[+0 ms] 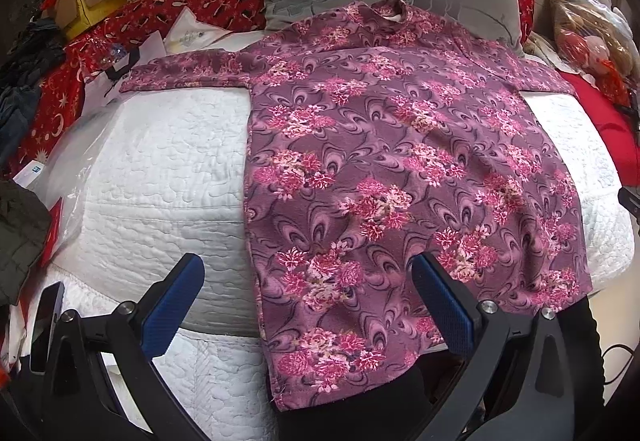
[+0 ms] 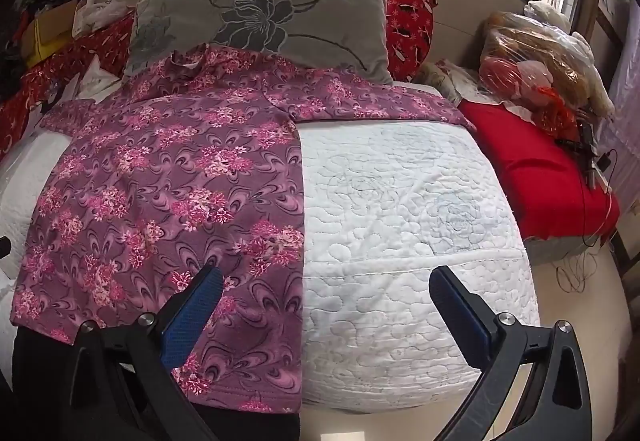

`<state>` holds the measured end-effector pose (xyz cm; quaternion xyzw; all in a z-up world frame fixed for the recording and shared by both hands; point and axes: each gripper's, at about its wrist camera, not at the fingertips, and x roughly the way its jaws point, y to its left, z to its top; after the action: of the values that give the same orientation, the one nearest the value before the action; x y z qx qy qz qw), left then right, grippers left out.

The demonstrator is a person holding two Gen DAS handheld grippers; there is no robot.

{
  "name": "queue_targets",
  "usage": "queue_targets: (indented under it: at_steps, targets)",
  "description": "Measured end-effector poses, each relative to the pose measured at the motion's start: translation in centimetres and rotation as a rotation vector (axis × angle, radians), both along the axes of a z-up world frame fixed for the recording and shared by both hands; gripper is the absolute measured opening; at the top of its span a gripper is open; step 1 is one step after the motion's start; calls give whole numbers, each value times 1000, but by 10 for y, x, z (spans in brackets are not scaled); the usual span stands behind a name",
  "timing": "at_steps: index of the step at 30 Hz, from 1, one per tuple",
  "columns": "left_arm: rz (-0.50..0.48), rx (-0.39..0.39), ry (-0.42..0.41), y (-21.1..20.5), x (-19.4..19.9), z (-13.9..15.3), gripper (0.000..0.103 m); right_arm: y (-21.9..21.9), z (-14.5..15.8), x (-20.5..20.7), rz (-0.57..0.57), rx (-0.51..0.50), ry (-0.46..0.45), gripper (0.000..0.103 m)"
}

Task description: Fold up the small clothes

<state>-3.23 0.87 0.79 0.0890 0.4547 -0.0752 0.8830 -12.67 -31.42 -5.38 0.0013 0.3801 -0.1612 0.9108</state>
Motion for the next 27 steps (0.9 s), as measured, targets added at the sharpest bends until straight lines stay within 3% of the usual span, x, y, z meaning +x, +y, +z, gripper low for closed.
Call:
queue_targets:
  at_steps: [27]
  targets:
    - [-1, -21, 49, 5, 17, -15, 103, 7, -9, 24, 15, -6, 52, 103]
